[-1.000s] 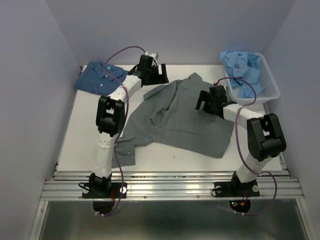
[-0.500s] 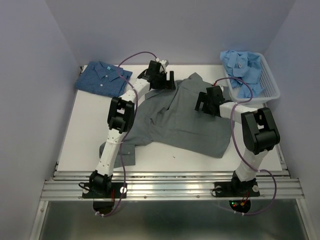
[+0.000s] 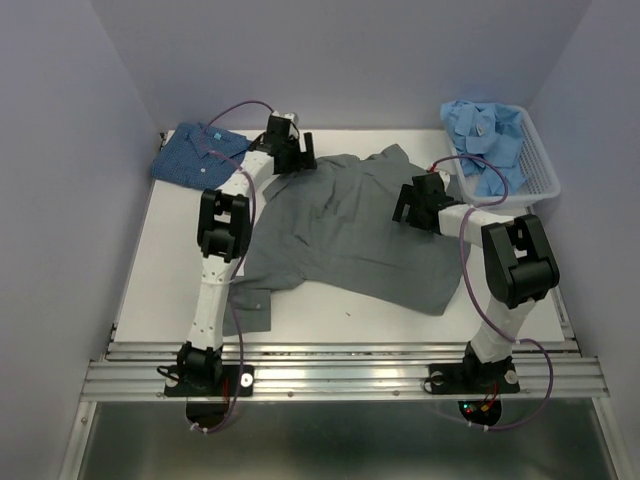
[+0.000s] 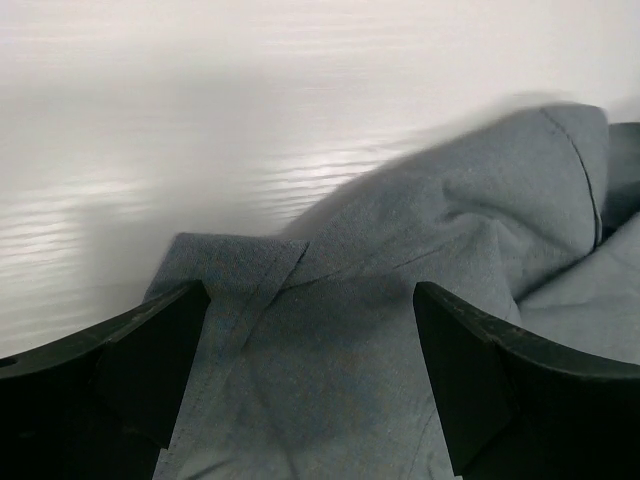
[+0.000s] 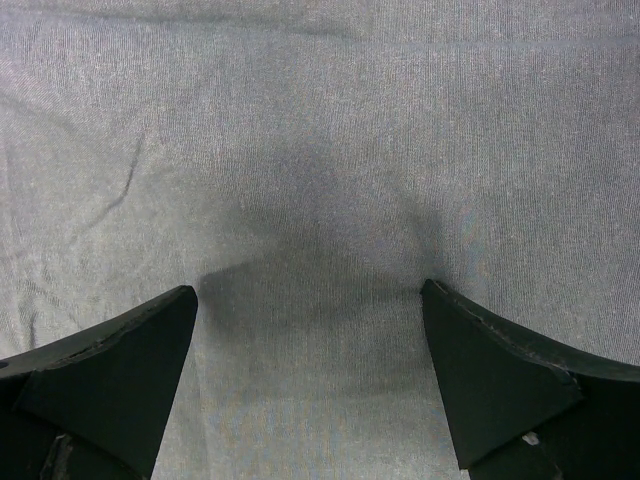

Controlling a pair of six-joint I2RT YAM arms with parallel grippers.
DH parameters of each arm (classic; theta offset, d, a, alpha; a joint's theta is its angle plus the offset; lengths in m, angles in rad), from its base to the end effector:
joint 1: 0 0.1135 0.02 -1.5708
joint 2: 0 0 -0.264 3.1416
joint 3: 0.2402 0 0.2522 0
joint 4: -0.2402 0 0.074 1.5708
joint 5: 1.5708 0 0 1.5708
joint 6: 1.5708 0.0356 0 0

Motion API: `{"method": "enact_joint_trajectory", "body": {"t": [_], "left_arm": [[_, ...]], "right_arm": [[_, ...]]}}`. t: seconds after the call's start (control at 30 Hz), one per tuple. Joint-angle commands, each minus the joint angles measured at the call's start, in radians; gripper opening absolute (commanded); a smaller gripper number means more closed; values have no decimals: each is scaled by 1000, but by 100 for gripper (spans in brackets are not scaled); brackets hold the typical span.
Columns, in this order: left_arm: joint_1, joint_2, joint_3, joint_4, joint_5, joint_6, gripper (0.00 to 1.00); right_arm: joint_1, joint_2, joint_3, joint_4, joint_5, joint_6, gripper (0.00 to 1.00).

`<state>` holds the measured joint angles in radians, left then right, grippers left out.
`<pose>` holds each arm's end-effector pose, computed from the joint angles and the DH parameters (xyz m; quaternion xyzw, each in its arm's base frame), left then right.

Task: Fold and stack the long sleeve shirts
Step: Flatten the shirt out

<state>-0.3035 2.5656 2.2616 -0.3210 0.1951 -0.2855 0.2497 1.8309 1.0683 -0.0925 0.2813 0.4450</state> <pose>0.5528 -0.1804 0.1775 0.0523 0.8856 -0.2146 0.4086 0.3682 0.0837 0.1611 0.1393 0.9182 -0.0054 0.3708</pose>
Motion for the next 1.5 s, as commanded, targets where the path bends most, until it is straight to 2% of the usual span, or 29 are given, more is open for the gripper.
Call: {"method": "enact_joint_trajectory", "body": {"t": [0.0, 0.13, 0.17, 0.23, 0.3, 0.43, 0.63, 0.8, 0.97, 1.1, 1.27, 1.47], "left_arm": [[60, -30, -79, -150, -60, -41, 99], [63, -51, -68, -194, -118, -90, 99], [63, -54, -60, -234, -158, -102, 99], [73, -74, -54, -301, -343, -148, 99], [105, -106, -106, -306, -382, -162, 99], [158, -150, -206, -262, -330, -172, 99], [158, -218, -289, -273, -349, -202, 99], [156, -361, -421, -222, -387, -241, 99], [127, -424, -389, -228, -390, -202, 99], [64, -470, -384, -230, -401, -182, 99], [3, -519, -479, -156, -303, -156, 99], [-3, -481, -543, -122, -206, -121, 99]], "right_arm": [[0, -9, -30, -32, 30, 24, 100], [0, -7, -25, -33, 35, 12, 100], [0, -7, -22, -36, 35, 11, 100], [0, -5, -18, -41, 42, 8, 100], [0, -2, -13, -41, 36, 0, 100], [0, 28, 19, -41, -13, -25, 100], [0, 42, 100, -42, -91, -74, 100], [0, -42, 96, -61, -30, -89, 100], [0, -110, 75, -75, -48, -120, 100], [0, -150, 53, -118, -59, -80, 100], [0, -154, 2, -194, -67, -11, 100], [0, -127, -51, -214, -35, 27, 100]]}}
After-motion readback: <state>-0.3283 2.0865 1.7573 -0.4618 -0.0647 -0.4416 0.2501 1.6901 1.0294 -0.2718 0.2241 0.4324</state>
